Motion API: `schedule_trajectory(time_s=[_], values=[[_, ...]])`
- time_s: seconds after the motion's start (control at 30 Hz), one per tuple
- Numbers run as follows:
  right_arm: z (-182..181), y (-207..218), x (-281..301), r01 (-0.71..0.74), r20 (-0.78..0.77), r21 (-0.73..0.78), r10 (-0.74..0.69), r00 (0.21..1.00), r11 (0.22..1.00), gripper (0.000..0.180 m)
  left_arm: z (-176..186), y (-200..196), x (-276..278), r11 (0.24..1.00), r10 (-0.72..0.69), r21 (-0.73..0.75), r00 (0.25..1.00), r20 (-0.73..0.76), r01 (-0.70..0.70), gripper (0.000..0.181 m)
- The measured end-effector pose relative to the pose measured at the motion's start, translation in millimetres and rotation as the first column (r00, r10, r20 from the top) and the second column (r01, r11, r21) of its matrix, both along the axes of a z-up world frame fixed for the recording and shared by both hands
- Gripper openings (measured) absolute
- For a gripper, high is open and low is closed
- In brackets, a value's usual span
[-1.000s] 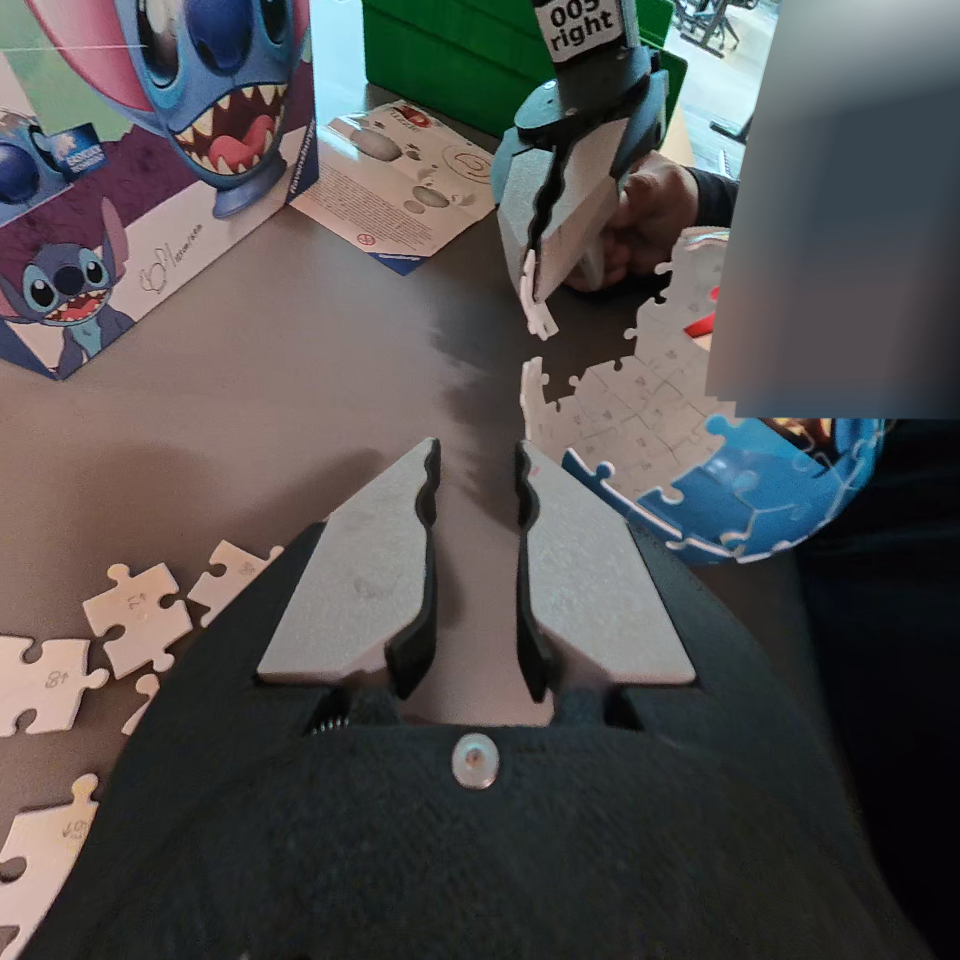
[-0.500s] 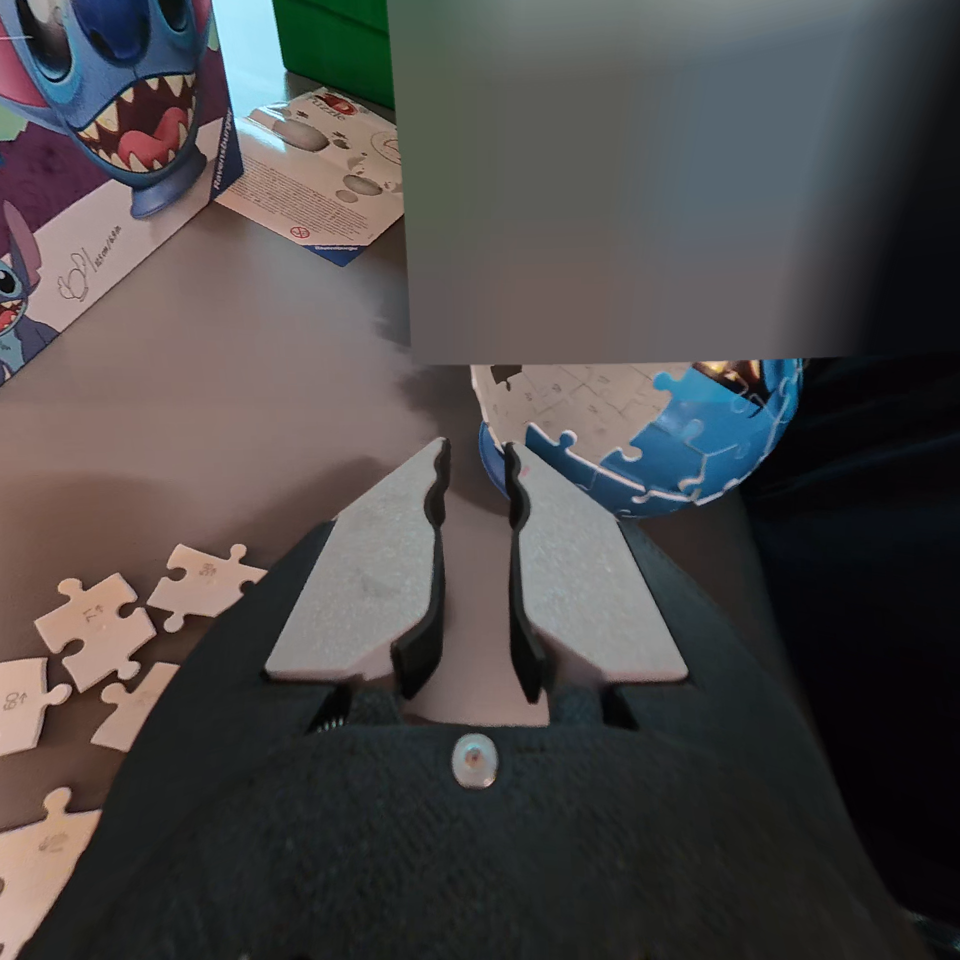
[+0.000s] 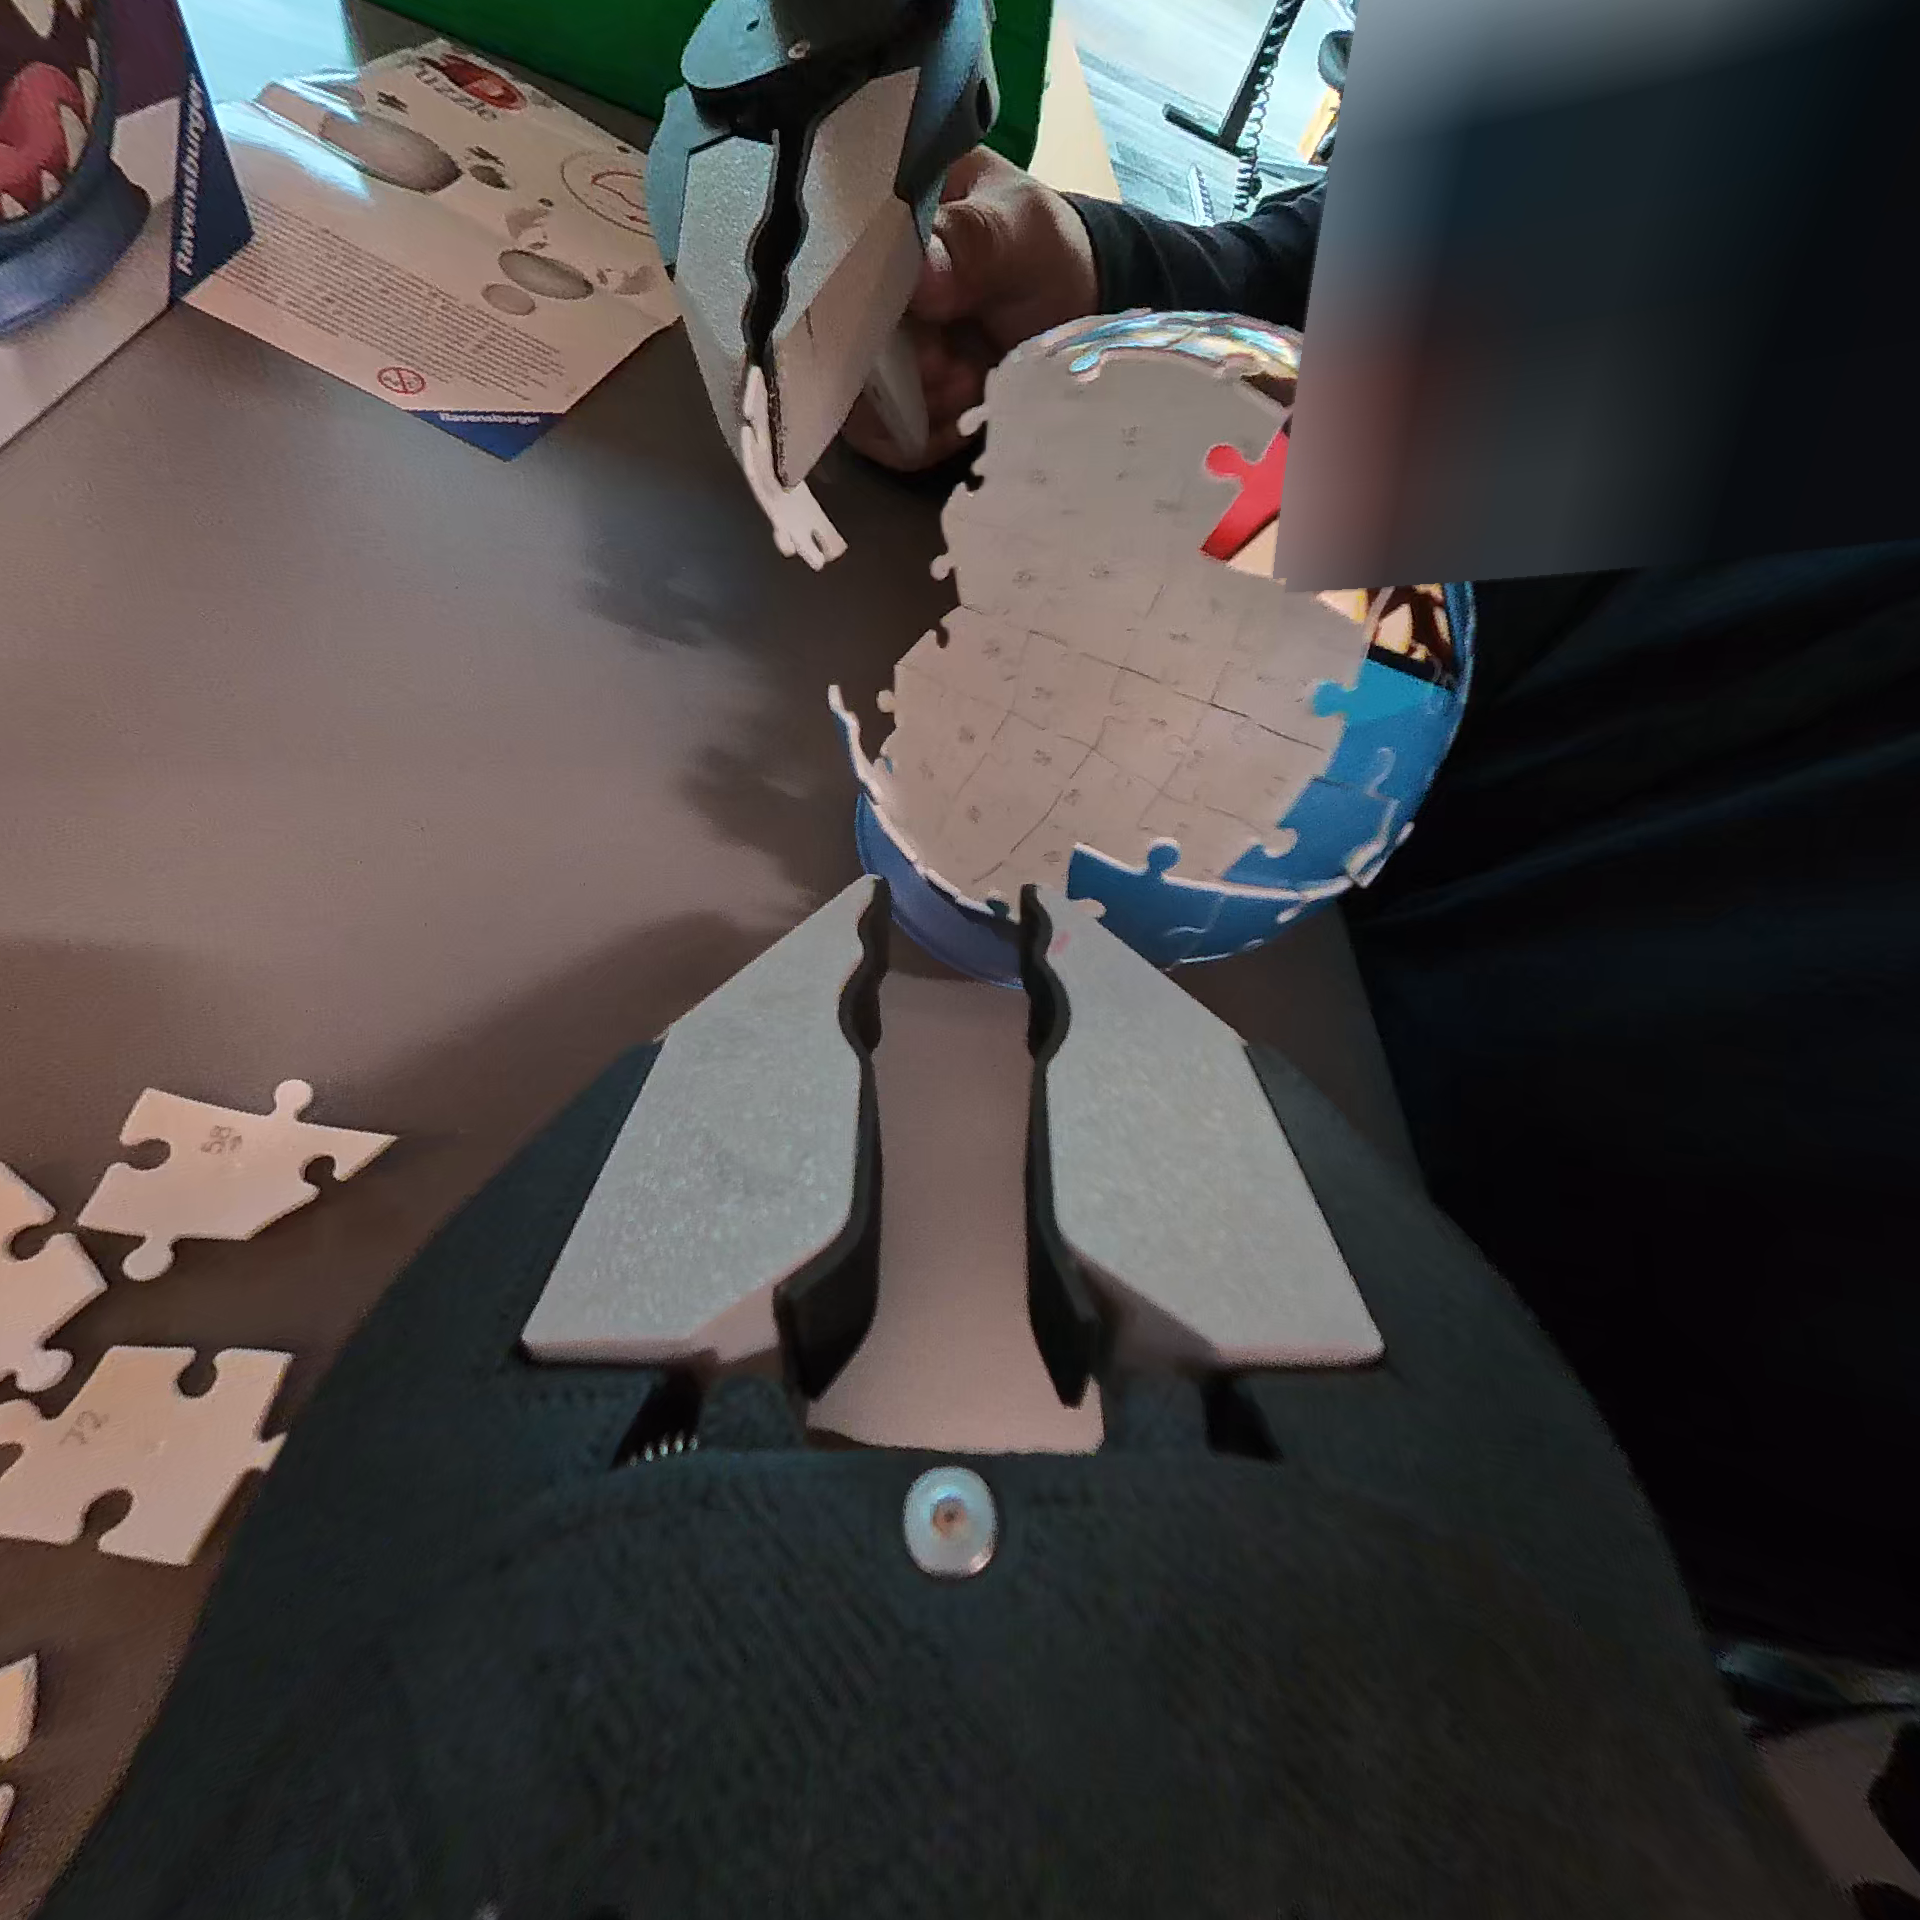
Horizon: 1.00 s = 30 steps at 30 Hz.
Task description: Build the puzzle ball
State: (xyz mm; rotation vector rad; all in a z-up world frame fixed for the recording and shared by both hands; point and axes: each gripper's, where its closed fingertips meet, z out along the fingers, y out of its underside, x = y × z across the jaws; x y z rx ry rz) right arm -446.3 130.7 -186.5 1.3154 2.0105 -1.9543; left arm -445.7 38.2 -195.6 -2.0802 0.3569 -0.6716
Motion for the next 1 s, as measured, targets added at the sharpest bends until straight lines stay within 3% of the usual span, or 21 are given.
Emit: schedule_trajectory(time_s=[0.23,0.43,0.53,0.87,1.0], values=[[5,-9,0,-0.04,-0.02,-0.035,0.039,0.999,0.999,0.0,8,3,-7,0.999,0.045,-0.004,0.995,0.086,-0.045,0.026],[7,-10,-10,-0.042,-0.016,-0.064,0.041,0.999,0.997,0.0,12,26,-45,0.964,0.264,-0.007,0.96,0.096,-0.265,0.026],[7,-16,-12,-0.062,-0.025,-0.048,0.061,0.998,0.997,0.0,25,40,-50,0.957,0.287,0.009,0.952,0.103,-0.29,0.024],[21,-24,-15,-0.075,-0.103,-0.053,0.07,0.992,0.996,0.0,25,69,-22,0.981,0.191,-0.044,0.979,0.076,-0.188,0.022],[25,-24,-16,-0.06,-0.132,-0.037,0.054,0.99,0.998,0.0,28,76,-10,0.991,0.127,-0.042,0.99,0.061,-0.125,0.006]])
